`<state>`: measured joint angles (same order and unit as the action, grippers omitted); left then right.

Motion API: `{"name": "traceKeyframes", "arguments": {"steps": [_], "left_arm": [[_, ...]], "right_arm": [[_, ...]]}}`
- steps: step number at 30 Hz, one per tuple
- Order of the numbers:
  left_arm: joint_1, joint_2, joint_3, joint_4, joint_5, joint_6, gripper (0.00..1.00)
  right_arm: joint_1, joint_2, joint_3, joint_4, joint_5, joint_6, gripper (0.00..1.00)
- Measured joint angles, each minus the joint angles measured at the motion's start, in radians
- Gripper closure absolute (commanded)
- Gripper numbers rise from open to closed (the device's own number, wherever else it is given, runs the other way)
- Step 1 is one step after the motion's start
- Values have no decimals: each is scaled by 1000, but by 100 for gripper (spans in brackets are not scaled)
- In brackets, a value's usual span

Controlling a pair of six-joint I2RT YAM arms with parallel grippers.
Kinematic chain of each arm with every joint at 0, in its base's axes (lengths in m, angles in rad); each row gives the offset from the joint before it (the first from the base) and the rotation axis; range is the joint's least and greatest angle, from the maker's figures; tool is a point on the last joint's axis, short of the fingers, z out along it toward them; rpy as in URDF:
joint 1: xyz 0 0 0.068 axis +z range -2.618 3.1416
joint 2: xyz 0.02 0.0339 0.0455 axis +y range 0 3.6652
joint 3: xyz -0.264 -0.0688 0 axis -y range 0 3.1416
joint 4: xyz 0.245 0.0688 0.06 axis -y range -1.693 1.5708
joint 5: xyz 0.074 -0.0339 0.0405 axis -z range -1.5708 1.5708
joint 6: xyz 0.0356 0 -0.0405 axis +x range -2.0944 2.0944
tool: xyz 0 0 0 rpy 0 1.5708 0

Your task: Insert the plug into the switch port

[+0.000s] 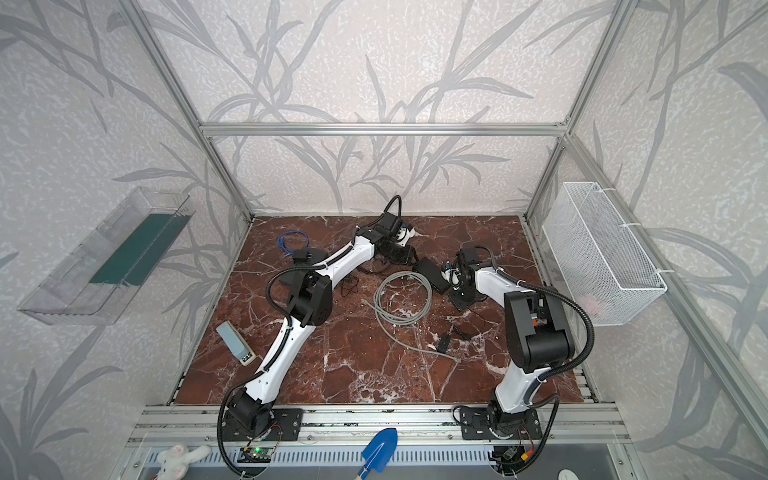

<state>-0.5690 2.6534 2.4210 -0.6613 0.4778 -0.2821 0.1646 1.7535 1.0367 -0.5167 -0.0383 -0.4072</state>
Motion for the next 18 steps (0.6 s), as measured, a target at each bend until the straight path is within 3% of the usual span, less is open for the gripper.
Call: {"name": "traceKeyframes", "arguments": {"steps": [8,18], "left_arm": [[-8,8,2,8,40,11,51],[-11,24,14,-1,53,46,52]], "right_arm": [[-7,54,48,10,-38,-140,98],[-10,51,42,58,-86,-219,99]]}}
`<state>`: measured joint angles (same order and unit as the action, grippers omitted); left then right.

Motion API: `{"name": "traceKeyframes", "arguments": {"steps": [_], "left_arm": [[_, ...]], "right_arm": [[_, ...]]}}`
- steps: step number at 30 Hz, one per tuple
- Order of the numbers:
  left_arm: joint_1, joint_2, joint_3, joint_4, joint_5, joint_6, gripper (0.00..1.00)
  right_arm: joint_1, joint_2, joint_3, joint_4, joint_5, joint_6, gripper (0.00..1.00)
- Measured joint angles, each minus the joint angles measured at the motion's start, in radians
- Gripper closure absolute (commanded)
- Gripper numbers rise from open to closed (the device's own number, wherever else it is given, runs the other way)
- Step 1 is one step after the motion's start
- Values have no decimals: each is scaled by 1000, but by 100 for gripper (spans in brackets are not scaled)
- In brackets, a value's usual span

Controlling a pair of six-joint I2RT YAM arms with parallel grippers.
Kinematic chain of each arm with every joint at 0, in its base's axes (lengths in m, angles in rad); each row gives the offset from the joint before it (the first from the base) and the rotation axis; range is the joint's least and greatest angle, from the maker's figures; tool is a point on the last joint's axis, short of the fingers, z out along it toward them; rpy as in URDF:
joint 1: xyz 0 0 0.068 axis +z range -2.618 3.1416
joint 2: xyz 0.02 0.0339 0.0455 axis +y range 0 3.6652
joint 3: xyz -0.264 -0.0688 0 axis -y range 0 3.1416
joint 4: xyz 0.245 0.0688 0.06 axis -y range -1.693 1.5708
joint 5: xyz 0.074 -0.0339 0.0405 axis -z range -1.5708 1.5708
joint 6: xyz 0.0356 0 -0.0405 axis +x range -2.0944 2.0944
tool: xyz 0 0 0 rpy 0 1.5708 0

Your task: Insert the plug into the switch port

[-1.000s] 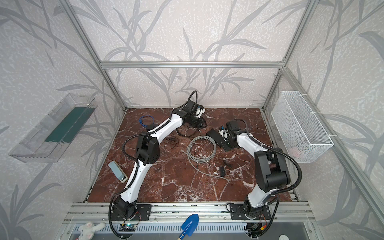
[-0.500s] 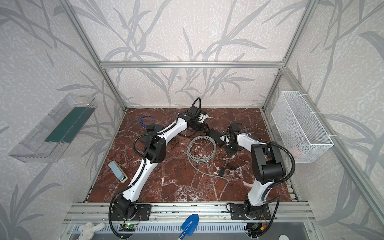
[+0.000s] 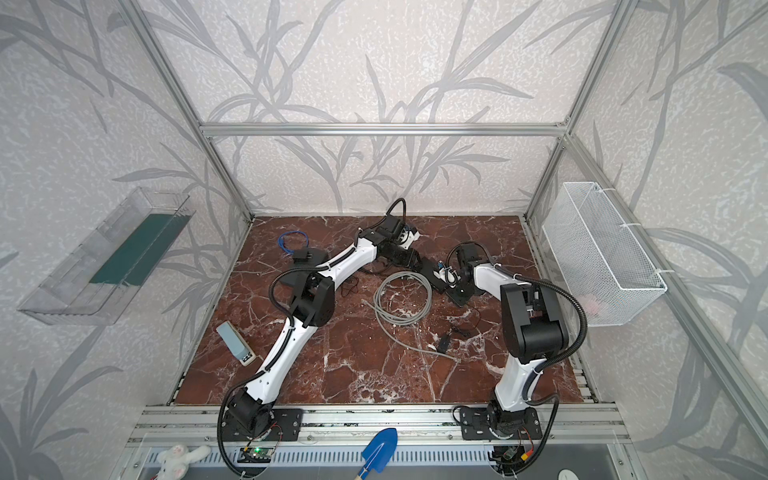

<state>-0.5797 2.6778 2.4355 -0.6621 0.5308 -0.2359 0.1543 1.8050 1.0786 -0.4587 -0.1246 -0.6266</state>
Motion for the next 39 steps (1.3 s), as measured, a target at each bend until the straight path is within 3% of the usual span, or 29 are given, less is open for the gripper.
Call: {"name": "traceKeyframes", "arguments": {"steps": [21,39], "left_arm": [[7,1,19,-46,-3,61,55],[11,13,45,-66,5,59,56]], "right_arm": [[-23,-51,-84,143,-16,-58,100],[-37,-41,-89,166,-61,-131,100]]}}
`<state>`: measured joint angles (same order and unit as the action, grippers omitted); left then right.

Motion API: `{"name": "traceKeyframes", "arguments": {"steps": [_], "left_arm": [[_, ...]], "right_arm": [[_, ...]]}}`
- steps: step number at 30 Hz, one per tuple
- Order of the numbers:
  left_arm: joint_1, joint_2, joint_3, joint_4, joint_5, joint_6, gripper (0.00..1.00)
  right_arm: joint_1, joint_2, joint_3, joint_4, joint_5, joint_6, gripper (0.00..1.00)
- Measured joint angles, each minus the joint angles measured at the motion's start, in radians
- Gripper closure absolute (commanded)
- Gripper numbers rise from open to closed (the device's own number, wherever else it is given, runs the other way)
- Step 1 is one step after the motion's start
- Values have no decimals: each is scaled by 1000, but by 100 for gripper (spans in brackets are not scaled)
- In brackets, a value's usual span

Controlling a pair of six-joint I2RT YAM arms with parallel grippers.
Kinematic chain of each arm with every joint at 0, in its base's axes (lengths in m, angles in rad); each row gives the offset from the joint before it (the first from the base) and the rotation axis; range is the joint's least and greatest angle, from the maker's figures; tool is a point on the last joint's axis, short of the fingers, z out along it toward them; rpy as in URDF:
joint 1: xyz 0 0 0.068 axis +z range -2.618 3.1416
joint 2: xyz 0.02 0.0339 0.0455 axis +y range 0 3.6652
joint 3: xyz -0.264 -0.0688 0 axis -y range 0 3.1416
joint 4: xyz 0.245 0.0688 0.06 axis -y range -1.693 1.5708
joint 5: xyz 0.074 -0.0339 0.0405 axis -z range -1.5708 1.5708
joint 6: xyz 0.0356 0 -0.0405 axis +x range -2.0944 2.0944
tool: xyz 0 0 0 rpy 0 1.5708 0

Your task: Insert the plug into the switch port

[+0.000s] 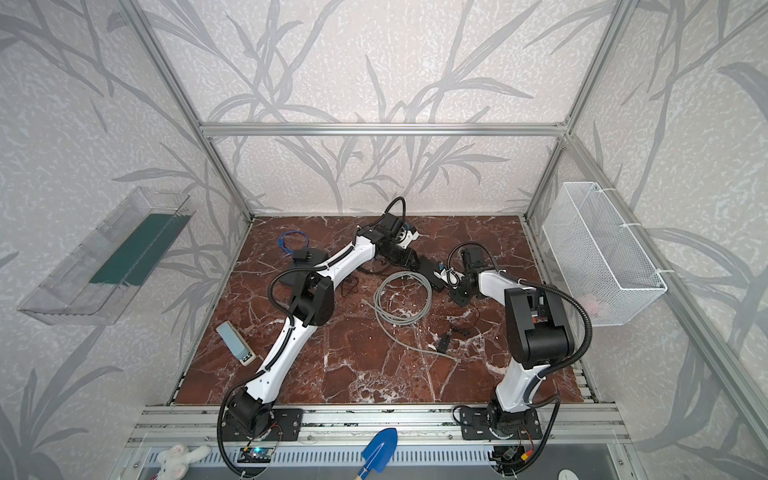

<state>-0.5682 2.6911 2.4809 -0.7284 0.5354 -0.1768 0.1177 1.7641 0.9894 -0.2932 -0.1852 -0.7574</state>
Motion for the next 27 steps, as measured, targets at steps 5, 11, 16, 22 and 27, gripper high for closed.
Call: {"name": "traceKeyframes", "arguments": {"steps": [5,11,16,22,27], "left_arm": [[1,1,0,0,7,0,56],[2,5,6,-1,16,-1,56],[2,8,8,1,22,-6,57],[3,8,8,1,29,-3,57],[10,11,8,-1,60,17,59]], "right_arm": [[-22,0,-11,22,-48,-29,100],[-32,17,-14,31,-86,-66,100],[-35,22,-11,34,-103,-86,100],[-35,23,-11,34,-105,-89,100],[-37,24,-10,33,-107,-89,100]]}}
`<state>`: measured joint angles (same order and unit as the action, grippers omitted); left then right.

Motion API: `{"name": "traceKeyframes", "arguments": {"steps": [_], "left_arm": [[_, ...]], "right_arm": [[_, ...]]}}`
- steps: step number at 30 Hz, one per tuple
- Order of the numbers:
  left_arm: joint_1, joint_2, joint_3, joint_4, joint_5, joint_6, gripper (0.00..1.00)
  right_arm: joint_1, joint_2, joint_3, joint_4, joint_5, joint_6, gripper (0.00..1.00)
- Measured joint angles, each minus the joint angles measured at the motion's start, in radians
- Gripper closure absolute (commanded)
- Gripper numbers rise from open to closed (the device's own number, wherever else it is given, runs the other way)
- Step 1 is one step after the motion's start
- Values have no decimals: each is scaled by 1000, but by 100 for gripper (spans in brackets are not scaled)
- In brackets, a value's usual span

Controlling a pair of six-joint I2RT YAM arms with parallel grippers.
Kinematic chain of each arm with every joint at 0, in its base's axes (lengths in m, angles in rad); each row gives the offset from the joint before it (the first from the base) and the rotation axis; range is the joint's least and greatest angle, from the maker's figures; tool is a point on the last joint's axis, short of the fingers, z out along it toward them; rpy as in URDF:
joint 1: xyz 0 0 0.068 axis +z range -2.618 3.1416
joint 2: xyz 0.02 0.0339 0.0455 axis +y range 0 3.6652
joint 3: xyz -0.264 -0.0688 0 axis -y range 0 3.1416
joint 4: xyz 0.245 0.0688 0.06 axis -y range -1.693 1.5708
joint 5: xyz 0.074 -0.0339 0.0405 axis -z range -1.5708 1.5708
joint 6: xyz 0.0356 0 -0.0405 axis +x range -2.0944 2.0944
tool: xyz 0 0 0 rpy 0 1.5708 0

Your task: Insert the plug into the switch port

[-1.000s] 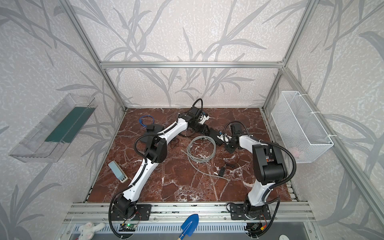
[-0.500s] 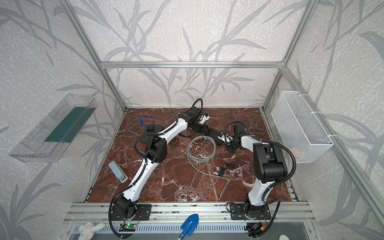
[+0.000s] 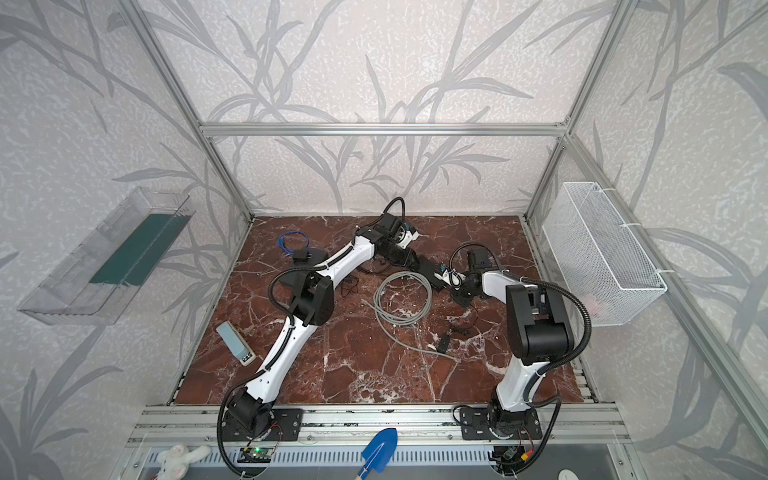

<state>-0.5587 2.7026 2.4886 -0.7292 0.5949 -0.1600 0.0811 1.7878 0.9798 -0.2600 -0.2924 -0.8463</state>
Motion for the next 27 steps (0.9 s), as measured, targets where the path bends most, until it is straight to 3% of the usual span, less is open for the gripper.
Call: {"name": "traceKeyframes", "arguments": {"steps": [12,27], "left_arm": [[11,13,5,-30,114,107,59],[26,2,32,-115,40,117,56]], "right_arm": [[22,21,71,-44,51,26,100],[16,26,90,-85,5,45,100]]}}
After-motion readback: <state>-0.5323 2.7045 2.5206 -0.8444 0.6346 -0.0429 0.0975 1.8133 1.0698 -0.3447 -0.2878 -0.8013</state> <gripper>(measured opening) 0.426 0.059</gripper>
